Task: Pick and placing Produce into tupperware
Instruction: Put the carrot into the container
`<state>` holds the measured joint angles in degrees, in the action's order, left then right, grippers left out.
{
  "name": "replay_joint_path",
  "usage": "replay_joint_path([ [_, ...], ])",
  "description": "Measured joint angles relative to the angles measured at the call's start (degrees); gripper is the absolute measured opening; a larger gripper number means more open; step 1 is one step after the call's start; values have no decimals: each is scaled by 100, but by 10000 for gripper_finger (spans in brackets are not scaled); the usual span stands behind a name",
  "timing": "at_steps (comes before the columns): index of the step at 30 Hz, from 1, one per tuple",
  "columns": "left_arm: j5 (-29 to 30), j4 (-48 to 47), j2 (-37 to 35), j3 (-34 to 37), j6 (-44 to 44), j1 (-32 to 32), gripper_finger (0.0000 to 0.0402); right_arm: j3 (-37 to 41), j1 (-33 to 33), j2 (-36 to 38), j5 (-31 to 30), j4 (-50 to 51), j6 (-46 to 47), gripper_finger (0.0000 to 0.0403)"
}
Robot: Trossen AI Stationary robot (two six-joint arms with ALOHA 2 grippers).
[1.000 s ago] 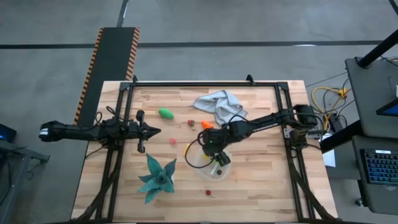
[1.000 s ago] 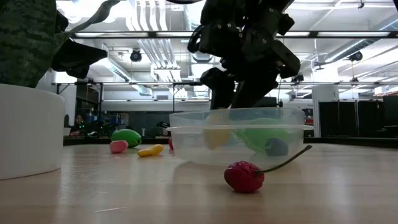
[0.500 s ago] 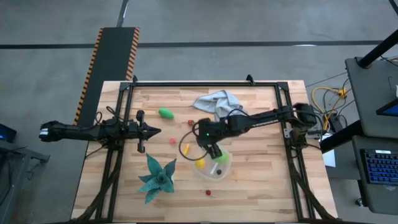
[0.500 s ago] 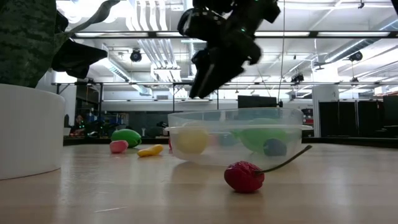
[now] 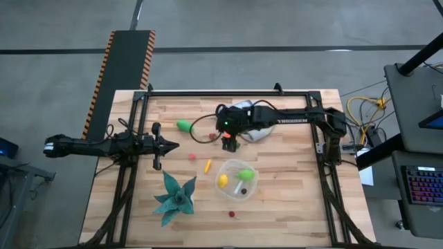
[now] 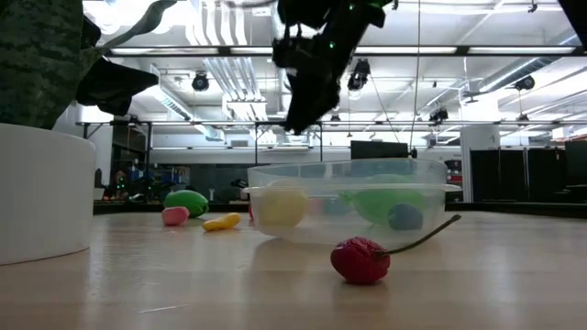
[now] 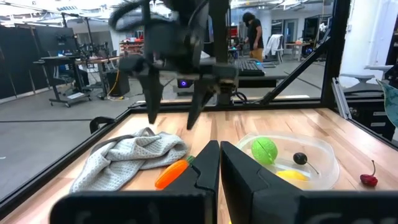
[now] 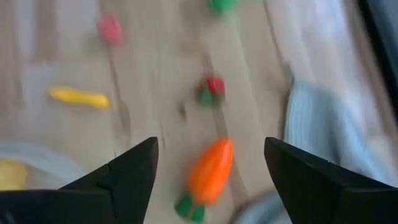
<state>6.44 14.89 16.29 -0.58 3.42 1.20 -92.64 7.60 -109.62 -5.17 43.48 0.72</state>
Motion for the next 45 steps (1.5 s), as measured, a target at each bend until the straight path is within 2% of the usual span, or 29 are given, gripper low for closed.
replay_joint_path([
  [8,0,-85,36,0,0,-1,0,-1020,30,-1025,170,1254,88,313],
  [16,-14,-91,55,0,-1,-1,0,-1663,200,-1611,153,1813,27,318],
  [27,-22,-91,68,0,-2,1,0,-1597,562,-1883,548,1878,114,323],
  [45,-22,-89,88,0,-2,1,0,-1590,601,-2427,562,1852,62,324],
])
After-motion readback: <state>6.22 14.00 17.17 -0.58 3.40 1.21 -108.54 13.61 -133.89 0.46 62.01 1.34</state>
